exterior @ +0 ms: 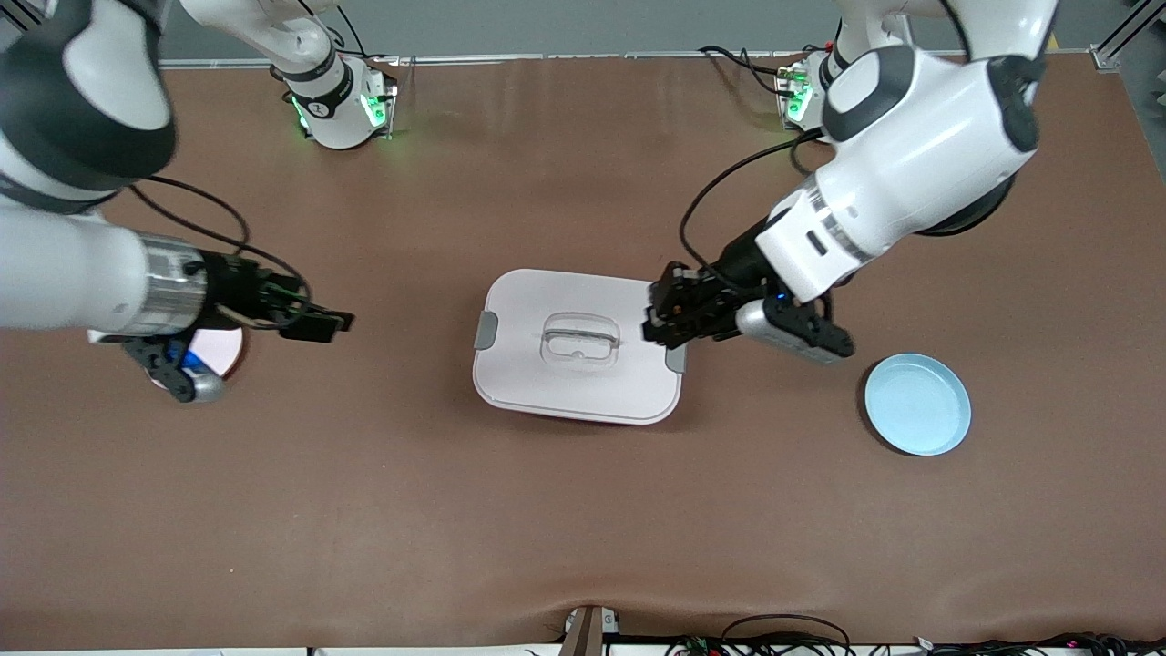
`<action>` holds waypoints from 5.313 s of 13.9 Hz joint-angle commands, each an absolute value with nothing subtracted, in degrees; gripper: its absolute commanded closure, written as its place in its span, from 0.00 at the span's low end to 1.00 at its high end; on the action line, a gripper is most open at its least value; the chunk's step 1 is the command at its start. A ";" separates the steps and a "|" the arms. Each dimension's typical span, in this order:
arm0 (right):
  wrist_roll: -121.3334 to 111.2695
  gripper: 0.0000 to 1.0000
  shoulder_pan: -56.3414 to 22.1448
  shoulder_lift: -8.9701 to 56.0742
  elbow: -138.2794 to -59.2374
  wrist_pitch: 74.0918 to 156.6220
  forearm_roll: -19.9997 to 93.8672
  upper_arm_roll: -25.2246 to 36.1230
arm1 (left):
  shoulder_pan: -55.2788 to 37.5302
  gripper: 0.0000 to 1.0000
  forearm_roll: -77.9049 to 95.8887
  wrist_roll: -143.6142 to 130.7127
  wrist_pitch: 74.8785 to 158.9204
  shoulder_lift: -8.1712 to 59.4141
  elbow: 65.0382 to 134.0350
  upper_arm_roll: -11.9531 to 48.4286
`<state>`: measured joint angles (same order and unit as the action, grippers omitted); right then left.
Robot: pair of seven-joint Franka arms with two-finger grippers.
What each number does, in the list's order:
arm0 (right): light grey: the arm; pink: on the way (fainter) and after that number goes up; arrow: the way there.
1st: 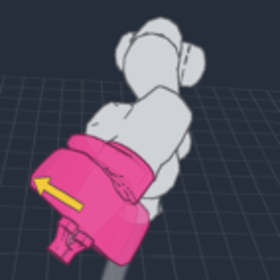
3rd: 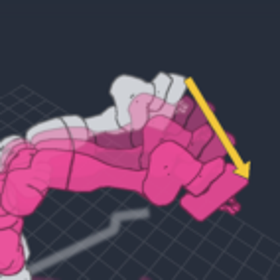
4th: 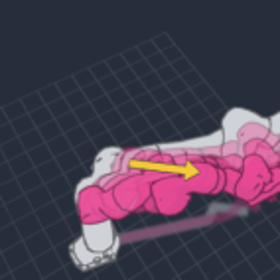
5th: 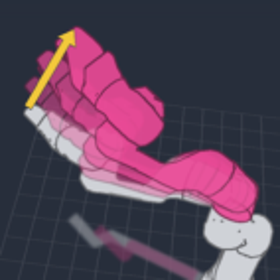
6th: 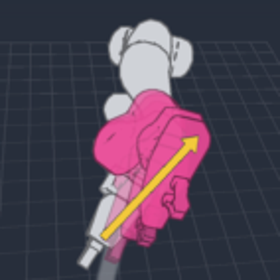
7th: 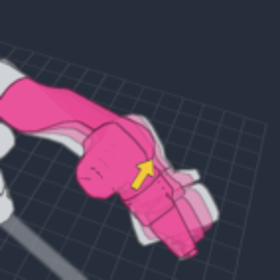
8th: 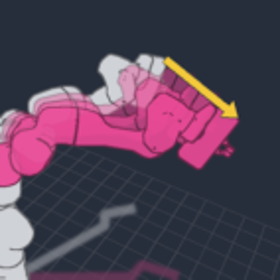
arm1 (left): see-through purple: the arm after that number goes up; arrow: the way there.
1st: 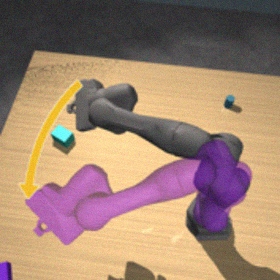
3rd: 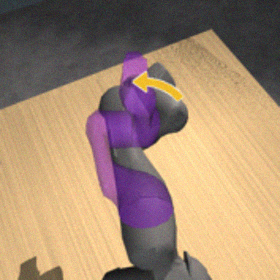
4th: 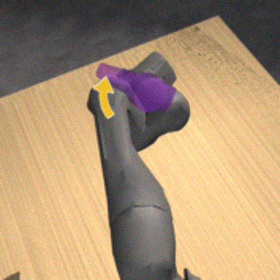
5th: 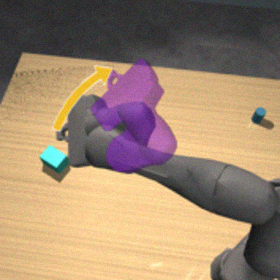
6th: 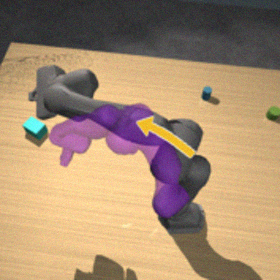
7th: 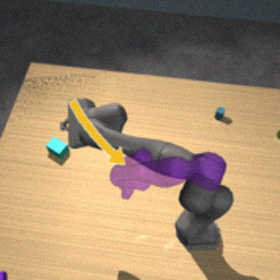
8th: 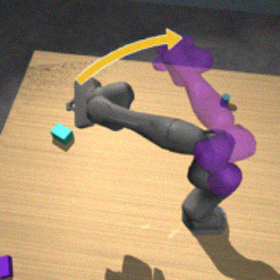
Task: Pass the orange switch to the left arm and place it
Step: 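Open the right gripper and withdraw while the left gripper pulls away, then carry the switch with the left gripper over the light blue plate, then lower the switch onto the light blue plate with the left gripper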
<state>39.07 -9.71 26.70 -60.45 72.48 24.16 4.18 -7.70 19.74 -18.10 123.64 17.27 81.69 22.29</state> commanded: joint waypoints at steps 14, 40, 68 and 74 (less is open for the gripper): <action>0.88 0.00 -1.05 24.35 -59.94 64.25 0.18 3.25 | 3.16 1.00 -9.05 -20.13 96.51 7.29 83.32 22.06; 1.14 0.00 -2.36 14.69 -65.72 68.81 1.14 3.42 | 21.36 1.00 -6.15 -74.78 114.06 6.06 106.15 21.97; 2.37 0.00 -2.11 -6.41 -93.51 82.35 0.97 4.40 | 27.07 1.00 -22.41 -86.40 141.24 32.07 108.55 21.36; 2.37 0.00 -0.36 -7.65 -95.27 83.41 0.97 2.38 | 26.54 1.00 -27.32 -92.63 141.42 36.12 106.61 21.45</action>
